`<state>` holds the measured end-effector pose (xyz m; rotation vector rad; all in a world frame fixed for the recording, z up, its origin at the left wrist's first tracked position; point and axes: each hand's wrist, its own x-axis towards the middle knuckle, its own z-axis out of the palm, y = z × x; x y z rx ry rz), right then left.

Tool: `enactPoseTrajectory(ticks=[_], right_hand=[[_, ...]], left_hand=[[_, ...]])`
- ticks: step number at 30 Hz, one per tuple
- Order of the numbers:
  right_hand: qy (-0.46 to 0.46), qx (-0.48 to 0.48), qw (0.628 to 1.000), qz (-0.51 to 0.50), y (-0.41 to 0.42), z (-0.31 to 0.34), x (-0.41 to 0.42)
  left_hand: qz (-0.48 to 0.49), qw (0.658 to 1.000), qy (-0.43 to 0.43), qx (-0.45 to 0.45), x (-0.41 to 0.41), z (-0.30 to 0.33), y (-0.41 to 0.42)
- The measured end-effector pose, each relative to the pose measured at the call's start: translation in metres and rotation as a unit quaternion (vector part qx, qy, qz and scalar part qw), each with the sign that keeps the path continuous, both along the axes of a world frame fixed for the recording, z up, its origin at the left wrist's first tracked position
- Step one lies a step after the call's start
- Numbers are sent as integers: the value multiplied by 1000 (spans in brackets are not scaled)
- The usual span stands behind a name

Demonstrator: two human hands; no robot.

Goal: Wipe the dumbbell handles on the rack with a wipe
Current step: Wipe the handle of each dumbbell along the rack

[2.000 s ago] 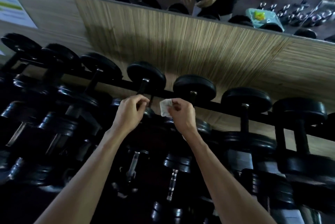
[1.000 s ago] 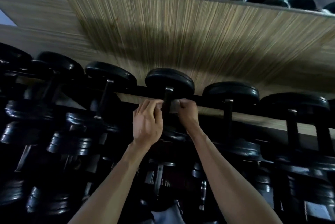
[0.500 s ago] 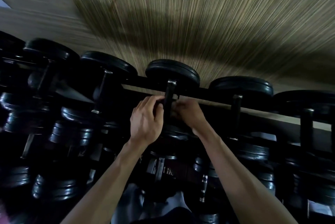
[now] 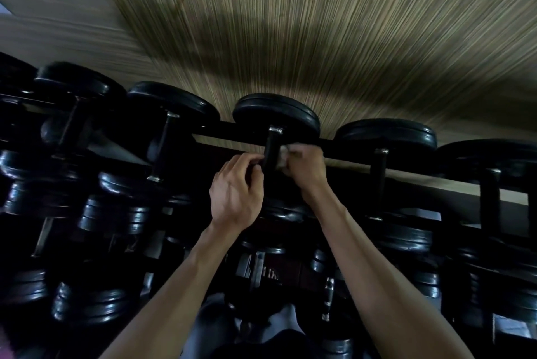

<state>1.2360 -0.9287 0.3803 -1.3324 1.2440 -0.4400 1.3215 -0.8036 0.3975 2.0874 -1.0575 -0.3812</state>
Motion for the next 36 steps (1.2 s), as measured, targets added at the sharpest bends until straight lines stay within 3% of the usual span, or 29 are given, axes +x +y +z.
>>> enactPoseTrajectory(ticks=[3,7,9,13,16,22,29,31,34,36], right_hand=[[-6,-57,998,-33,4,6,5],[80,-25,989,121,29,10,-27],[102,-15,984,144,27,10,-29],[49,-120,992,3,5,19,0],[41,-192,980,-17,5,26,11],[109,-111,978,140,33,18,-23],[57,-188,981,1,9,20,6],[44,-180,983,22,15,20,1],[79,-119,979,147,31,20,-12],[77,-111,979,152,32,22,-12]], left_hand=[[12,1000,1,-7,-1,1,0],[30,999,10,-15,-3,3,1],[35,999,11,-16,-5,3,1],[32,999,8,-19,-4,3,1],[30,999,2,-19,-3,3,1],[28,999,0,-23,-3,3,1],[34,999,2,-24,-4,3,1],[39,999,6,-23,-4,3,2],[55,998,7,-32,-4,2,2],[56,998,5,-38,-5,2,3]])
